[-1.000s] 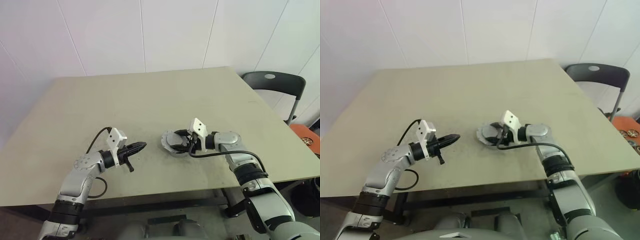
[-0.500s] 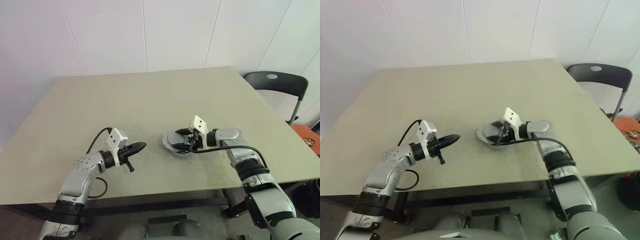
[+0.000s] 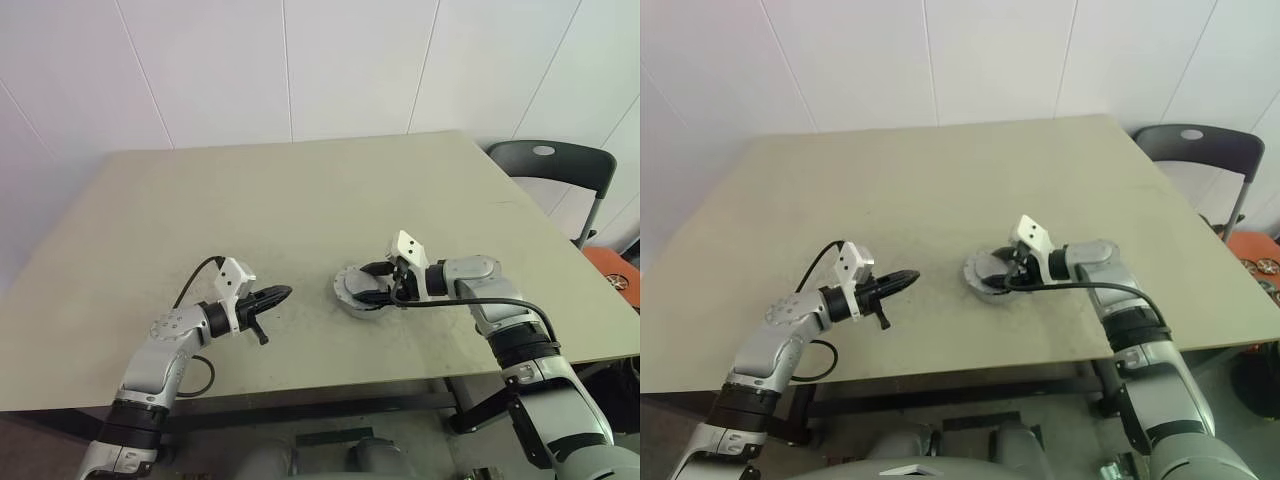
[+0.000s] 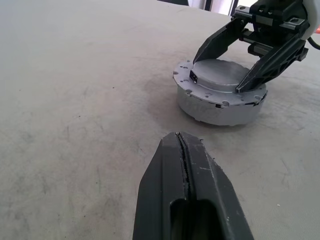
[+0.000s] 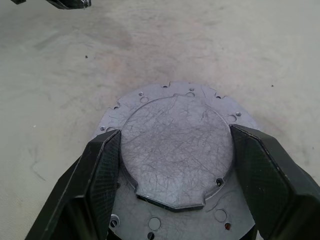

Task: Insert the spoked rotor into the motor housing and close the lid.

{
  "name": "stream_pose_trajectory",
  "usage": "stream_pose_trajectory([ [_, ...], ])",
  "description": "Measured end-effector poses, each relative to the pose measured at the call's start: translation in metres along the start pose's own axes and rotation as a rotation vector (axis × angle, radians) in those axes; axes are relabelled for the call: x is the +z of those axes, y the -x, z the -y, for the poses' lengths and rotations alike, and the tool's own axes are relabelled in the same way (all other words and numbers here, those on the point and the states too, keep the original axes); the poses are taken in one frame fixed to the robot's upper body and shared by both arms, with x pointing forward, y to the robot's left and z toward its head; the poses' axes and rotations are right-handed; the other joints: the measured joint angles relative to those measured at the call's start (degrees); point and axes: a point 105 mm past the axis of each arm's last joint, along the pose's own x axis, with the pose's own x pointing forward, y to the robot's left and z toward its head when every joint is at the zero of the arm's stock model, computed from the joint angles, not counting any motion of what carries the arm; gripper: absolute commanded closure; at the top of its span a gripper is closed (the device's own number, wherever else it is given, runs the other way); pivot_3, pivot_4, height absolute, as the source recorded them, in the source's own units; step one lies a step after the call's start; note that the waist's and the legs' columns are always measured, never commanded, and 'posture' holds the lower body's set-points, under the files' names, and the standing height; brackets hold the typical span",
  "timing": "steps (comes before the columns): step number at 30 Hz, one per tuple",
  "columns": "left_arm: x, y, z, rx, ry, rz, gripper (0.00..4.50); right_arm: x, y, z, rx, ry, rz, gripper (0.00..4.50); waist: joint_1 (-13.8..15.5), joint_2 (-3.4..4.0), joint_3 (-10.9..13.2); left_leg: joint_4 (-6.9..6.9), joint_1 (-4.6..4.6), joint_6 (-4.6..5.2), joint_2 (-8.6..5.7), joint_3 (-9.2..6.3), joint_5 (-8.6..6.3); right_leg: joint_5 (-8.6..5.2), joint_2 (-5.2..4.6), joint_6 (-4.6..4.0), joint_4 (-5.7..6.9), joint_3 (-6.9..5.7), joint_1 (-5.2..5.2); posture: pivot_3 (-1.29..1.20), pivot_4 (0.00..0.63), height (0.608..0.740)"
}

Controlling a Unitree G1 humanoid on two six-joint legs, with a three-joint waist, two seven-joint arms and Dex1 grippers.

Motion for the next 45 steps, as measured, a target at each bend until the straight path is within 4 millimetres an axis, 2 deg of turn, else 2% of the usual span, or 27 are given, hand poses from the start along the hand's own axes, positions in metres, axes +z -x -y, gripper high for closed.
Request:
stream_pose_trajectory([
  [18, -0.004, 0.000, -0.002, 0.010, -0.007, -0.014, 4.50, -0.004, 0.013, 0.002, -0.024, 0.008, -0.054, 1.46, 0.1, 0.00, 0.0, 0.03, 0.02, 0.00, 0.00, 0.00, 0.00, 0.01, 0.00, 0.01, 0.01, -0.01, 0.03, 0.00, 0.000, 0.740],
  [29, -0.004, 0.000, -0.002, 0.009, -0.009, -0.012, 4.50, -0.007, 0.009, -0.002, -0.039, -0.006, -0.030, 1.46, -0.2, -0.03, 0.0, 0.04, 0.05, 0.01, 0.01, 0.00, 0.00, 0.01, 0.01, 0.01, 0.03, -0.01, 0.06, 0.00, 0.000, 0.740],
  [45, -0.004, -0.002, -0.001, 0.007, -0.007, -0.007, 4.50, -0.016, 0.000, 0.000, -0.077, -0.021, 0.027, 1.46, -0.6, -0.08, 0.0, 0.04, 0.94, -0.03, 0.13, 0.03, -0.02, -0.15, 0.06, 0.19, 0.09, -0.03, 0.83, 0.00, 0.000, 0.740],
])
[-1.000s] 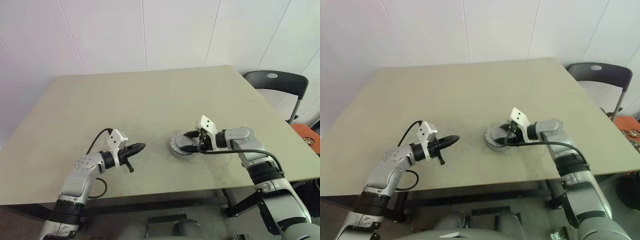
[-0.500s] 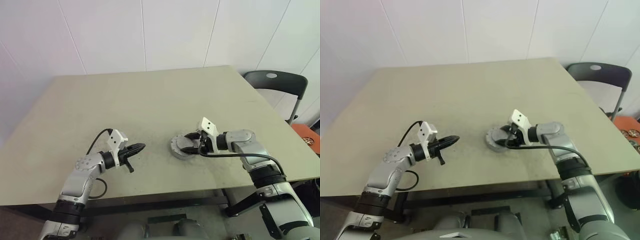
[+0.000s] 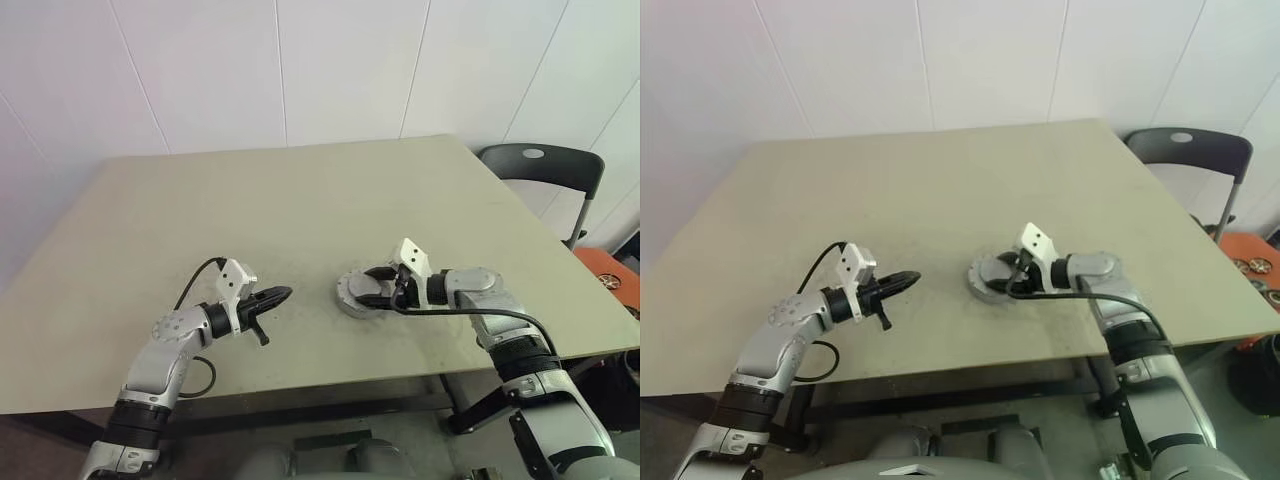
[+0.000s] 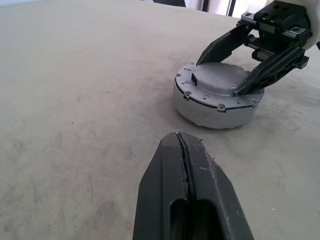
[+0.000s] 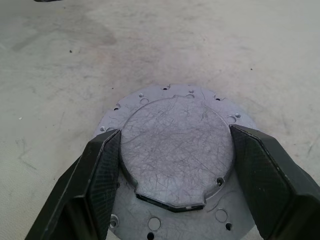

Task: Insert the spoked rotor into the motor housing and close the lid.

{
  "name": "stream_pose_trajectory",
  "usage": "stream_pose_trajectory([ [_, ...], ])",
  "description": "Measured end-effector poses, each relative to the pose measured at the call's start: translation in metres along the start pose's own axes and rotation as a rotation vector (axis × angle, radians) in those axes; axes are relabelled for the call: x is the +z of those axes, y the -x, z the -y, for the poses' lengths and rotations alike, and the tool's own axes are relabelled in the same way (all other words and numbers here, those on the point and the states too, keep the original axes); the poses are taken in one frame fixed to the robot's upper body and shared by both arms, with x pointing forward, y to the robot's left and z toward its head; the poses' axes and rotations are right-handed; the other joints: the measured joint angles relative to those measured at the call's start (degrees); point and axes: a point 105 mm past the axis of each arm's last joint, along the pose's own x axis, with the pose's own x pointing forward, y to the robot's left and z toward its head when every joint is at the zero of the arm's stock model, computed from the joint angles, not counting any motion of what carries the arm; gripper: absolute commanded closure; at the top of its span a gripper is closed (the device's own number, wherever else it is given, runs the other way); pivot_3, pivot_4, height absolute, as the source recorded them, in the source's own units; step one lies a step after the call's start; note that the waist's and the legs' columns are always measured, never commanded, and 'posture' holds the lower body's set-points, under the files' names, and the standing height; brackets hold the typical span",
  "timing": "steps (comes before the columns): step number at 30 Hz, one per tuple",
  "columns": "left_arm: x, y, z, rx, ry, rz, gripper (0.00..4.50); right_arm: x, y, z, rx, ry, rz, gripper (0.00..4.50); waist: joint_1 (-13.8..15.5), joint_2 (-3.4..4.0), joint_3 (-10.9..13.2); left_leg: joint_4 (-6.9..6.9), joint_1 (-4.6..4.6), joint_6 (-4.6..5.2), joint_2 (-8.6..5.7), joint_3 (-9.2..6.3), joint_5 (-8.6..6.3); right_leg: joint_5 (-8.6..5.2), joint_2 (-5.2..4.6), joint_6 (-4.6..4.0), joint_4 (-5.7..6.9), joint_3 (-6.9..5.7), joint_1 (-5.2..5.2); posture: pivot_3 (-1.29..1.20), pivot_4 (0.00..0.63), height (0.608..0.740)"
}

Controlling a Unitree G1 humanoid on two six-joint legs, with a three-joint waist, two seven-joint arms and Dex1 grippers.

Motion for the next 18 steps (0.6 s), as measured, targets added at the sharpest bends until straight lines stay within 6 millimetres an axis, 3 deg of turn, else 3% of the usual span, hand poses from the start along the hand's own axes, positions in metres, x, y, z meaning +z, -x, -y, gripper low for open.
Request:
stream_pose_trajectory([
  [18, -0.0011, -0.0005, -0.0005, -0.008, -0.007, -0.011, 4.50, 0.0004, -0.0029, 0.0007, 0.024, 0.067, 0.019, 1.46, 0.0, -0.02, 0.0, 0.01, 0.03, -0.13, 0.03, 0.00, -0.08, 0.01, -0.01, -0.02, 0.00, -0.01, -0.01, 0.00, 0.000, 0.740],
])
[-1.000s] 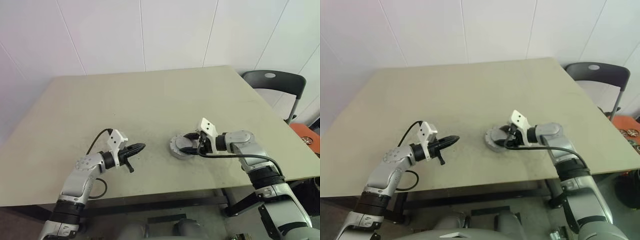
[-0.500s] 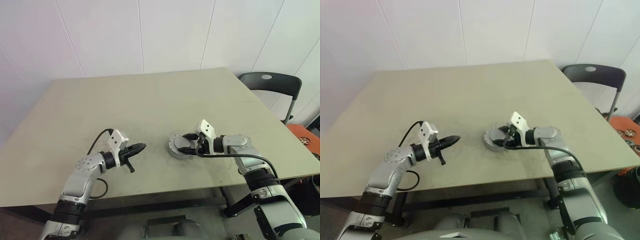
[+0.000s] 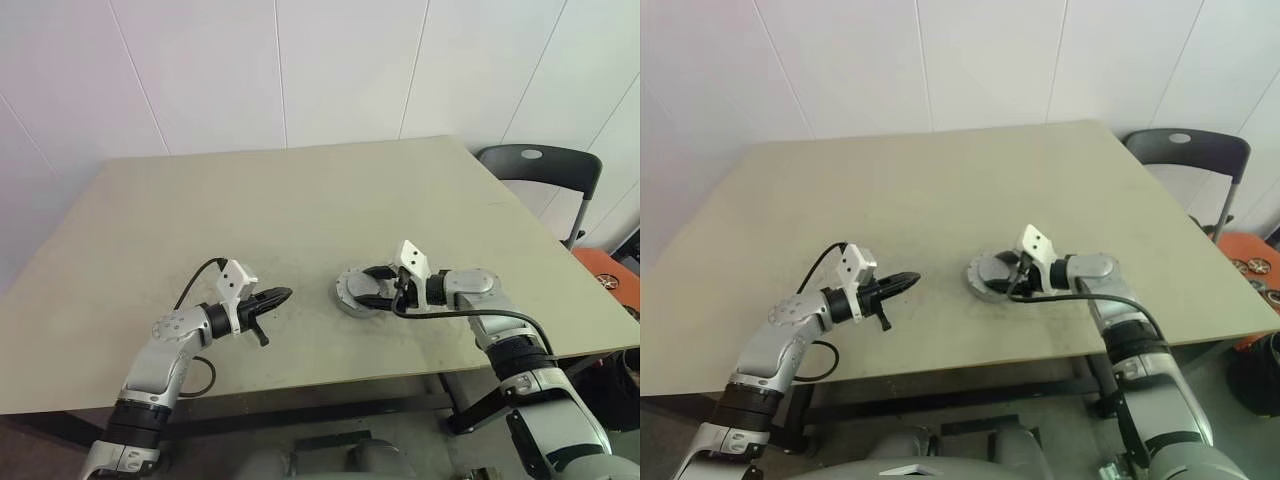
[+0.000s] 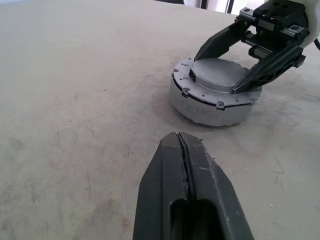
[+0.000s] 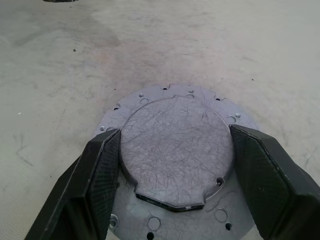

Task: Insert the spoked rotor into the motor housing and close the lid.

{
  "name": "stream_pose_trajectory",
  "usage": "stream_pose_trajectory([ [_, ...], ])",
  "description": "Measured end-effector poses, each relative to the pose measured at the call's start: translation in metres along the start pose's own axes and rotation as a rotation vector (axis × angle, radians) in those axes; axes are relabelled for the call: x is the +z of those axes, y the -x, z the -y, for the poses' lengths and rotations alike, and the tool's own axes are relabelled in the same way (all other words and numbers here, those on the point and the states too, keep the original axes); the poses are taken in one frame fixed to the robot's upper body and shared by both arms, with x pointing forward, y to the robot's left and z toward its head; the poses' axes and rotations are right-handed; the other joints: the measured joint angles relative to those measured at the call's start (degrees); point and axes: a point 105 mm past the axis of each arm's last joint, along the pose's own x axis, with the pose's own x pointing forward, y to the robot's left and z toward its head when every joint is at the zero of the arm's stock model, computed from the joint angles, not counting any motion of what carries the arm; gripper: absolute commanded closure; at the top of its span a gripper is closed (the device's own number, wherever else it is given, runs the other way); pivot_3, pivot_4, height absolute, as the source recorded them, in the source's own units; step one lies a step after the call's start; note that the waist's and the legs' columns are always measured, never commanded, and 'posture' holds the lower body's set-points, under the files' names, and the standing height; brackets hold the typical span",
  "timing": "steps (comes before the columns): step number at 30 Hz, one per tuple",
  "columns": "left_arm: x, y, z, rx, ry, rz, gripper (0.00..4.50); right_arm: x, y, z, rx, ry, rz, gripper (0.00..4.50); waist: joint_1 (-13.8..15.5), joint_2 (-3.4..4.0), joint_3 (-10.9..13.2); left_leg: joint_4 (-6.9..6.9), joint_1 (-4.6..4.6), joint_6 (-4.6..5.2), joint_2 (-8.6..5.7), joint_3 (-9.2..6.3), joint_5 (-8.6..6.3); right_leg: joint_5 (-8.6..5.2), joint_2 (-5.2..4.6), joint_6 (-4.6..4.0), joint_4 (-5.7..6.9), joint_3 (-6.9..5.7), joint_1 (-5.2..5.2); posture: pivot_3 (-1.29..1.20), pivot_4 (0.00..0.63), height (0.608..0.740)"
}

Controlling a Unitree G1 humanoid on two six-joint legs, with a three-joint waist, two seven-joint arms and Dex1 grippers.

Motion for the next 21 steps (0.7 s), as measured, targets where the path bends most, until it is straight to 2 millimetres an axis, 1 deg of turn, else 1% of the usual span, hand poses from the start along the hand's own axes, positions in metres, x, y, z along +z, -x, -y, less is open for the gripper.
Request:
stream_pose_trajectory([
  [14, 0.0000, -0.0013, 0.0007, -0.003, 0.002, 0.002, 4.50, 0.0019, -0.0046, -0.0003, 0.021, 0.040, 0.018, 1.46, -0.2, -0.01, 0.0, -0.02, -0.01, -0.02, 0.20, 0.15, -0.01, 0.01, 0.00, -0.02, 0.00, -0.10, -0.09, 0.00, 0.000, 0.740],
  [21, -0.0011, -0.0014, 0.0004, -0.002, 0.005, 0.000, 4.50, 0.0037, -0.0062, -0.0042, 0.054, 0.027, 0.038, 1.46, 0.1, -0.02, 0.0, -0.15, -0.17, 0.02, 0.40, 0.59, 0.00, 0.06, -0.01, -0.07, 0.00, -0.07, -0.48, 0.00, 0.000, 0.740],
])
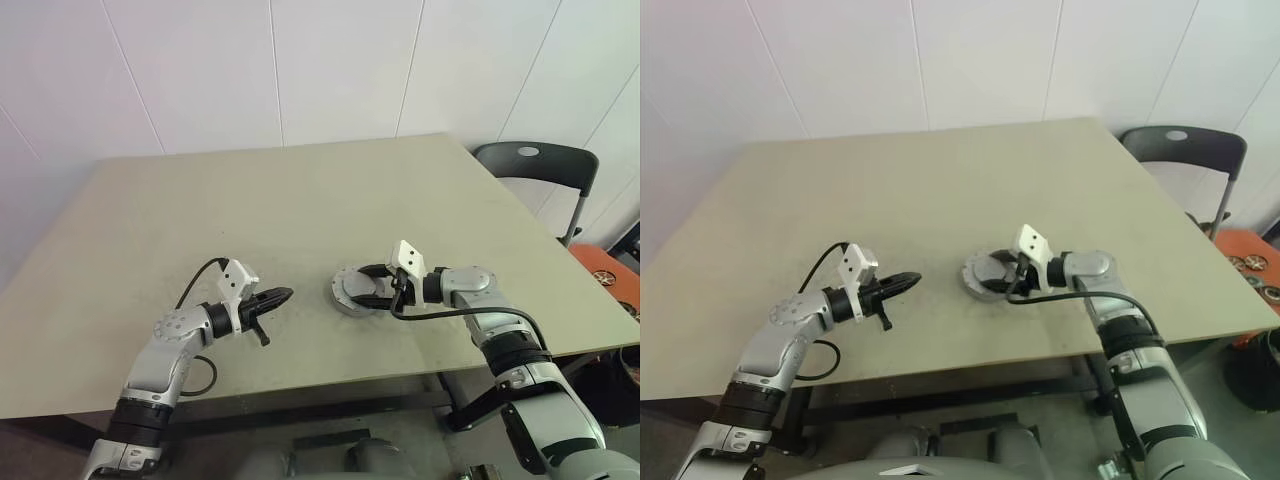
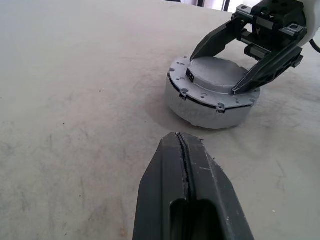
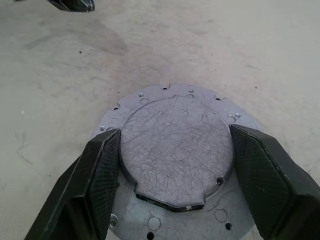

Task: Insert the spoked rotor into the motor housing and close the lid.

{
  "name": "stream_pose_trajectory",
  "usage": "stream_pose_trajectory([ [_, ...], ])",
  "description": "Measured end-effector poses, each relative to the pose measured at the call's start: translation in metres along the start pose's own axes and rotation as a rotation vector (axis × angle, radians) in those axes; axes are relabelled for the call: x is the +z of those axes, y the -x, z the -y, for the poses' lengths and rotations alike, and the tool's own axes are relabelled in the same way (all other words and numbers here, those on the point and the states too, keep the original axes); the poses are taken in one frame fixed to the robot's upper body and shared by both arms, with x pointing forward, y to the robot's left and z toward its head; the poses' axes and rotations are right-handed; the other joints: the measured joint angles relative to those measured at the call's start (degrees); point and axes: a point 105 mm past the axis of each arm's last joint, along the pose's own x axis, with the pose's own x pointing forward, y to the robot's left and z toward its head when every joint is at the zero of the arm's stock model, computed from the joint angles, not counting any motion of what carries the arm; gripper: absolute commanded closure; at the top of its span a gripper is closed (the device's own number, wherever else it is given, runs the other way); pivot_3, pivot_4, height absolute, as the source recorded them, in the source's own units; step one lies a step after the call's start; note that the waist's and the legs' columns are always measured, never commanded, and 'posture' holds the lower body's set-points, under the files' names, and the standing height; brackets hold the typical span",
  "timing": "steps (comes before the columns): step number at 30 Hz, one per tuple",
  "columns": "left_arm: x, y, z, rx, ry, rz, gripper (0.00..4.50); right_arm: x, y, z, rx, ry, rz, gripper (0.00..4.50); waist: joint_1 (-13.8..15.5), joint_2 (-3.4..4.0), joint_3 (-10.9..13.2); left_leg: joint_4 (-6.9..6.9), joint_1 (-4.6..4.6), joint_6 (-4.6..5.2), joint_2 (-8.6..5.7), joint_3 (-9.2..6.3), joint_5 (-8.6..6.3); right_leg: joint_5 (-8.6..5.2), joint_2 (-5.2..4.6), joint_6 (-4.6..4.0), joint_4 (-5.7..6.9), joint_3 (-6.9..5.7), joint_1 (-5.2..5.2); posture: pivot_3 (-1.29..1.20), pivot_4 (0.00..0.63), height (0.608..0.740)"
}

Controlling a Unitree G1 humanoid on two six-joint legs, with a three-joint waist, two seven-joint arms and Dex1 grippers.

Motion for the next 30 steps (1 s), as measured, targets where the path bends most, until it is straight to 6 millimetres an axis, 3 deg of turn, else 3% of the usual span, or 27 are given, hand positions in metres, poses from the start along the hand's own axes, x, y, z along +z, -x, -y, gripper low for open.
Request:
stream_pose_trajectory([
  [4, 0.000, 0.000, 0.000, 0.001, 0.001, -0.001, 4.50, 0.001, 0.000, -0.004, 0.025, -0.065, 0.045, 1.46, 0.4, -0.01, 0.0, -0.03, -0.06, -0.01, 0.02, 0.03, -0.10, 0.09, 0.01, -0.14, -0.02, 0.01, -0.08, 0.00, 0.000, 0.740],
  [13, 0.002, -0.001, -0.001, 0.000, -0.006, 0.003, 4.50, 0.001, -0.001, -0.002, 0.016, -0.033, 0.028, 1.46, 0.3, -0.01, 0.0, 0.09, 0.01, 0.03, 0.07, 0.18, -0.17, 0.01, 0.03, -0.01, -0.03, 0.08, -0.02, 0.00, 0.000, 0.740],
  [24, 0.001, -0.001, -0.001, 0.002, -0.011, -0.003, 4.50, 0.023, 0.009, -0.002, 0.057, 0.027, -0.038, 1.46, 0.6, -0.01, 0.0, 0.01, -0.19, 0.09, 0.07, 0.22, -0.27, 0.15, 0.00, -0.19, -0.15, 0.08, -0.20, 0.00, 0.000, 0.740],
  [30, 0.001, -0.001, -0.001, 0.003, -0.015, -0.006, 4.50, 0.010, 0.009, -0.008, 0.061, -0.025, -0.071, 1.46, 0.6, -0.03, 0.1, 0.06, -0.18, 0.10, 0.07, 0.26, -0.27, 0.09, 0.00, -0.11, -0.15, 0.09, -0.17, 0.00, 0.000, 0.740],
])
